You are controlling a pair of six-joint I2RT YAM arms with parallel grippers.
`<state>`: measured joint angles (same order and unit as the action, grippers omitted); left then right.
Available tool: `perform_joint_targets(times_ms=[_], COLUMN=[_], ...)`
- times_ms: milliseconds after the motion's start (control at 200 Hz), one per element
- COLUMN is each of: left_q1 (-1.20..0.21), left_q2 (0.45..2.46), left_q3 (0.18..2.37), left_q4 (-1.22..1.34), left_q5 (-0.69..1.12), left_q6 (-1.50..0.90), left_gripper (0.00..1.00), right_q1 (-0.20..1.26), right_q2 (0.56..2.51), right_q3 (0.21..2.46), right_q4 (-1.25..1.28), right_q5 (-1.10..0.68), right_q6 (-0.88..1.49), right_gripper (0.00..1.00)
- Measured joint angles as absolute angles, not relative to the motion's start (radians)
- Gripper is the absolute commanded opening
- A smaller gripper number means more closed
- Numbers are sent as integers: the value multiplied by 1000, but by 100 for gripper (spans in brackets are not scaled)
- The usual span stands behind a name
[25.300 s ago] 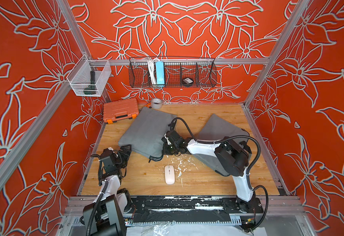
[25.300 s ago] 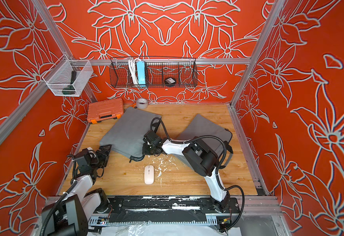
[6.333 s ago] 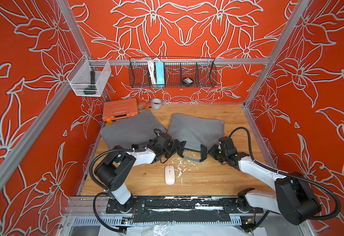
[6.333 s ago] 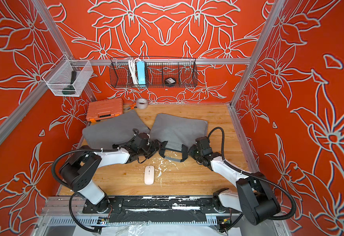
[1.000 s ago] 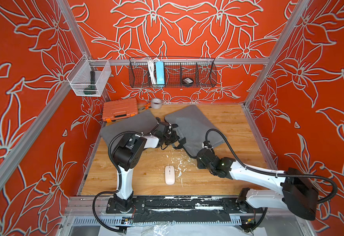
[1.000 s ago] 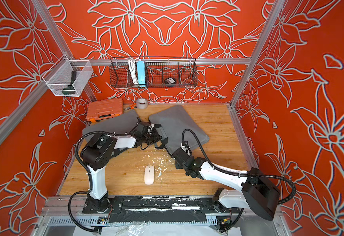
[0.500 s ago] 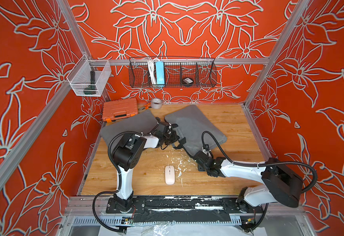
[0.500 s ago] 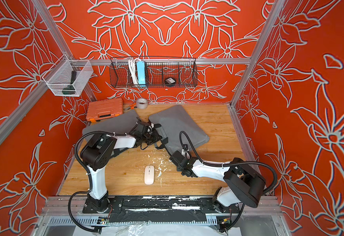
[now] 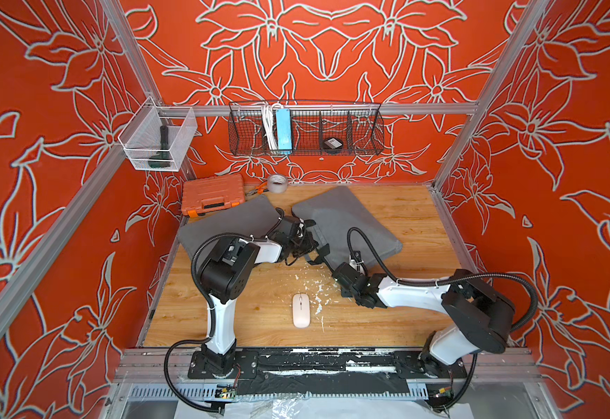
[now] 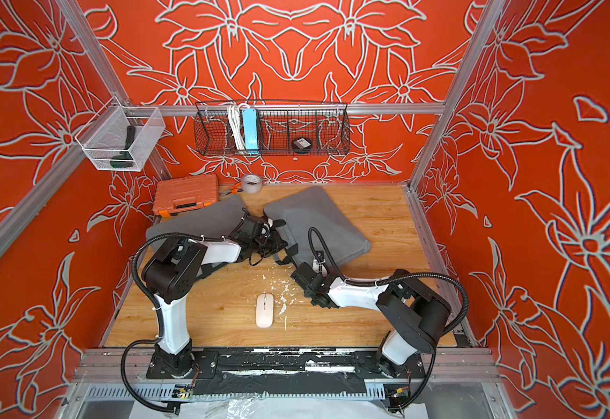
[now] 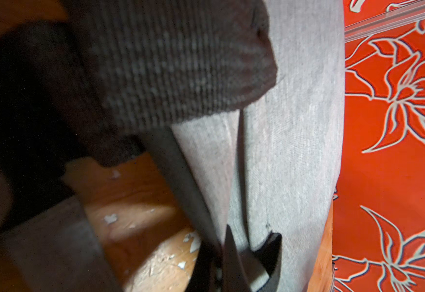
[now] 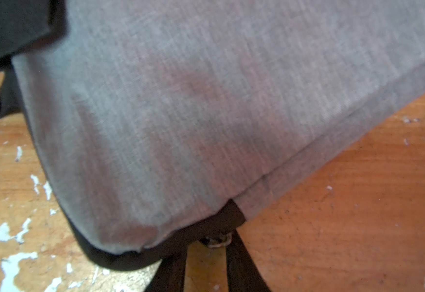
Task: Put the mouse into the laptop bag
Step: Unzip the zipper on the zippered laptop bag.
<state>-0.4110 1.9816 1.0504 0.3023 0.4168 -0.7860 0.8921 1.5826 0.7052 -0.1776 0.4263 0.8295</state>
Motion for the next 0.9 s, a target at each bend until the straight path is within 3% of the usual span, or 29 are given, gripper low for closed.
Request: perform_joint_targets(times_ms=[295, 561, 901], left_q1=[-410, -410, -410], left_q2=[1969, 1968, 1968], left_q3=[1045, 1045, 1045], left_q4=[301, 301, 301], left_q5=[416, 417, 417], left_q6=[-786, -786, -786], left_gripper=[0, 0, 0], right_q1=[892, 891, 892], right_q2=[1588, 1538, 1479], right_q3=[716, 690, 668], right_q4=[-183, -244, -301], right_q5=[429, 437, 436], right_q6=[833, 846, 846], right_gripper=[19, 47, 56])
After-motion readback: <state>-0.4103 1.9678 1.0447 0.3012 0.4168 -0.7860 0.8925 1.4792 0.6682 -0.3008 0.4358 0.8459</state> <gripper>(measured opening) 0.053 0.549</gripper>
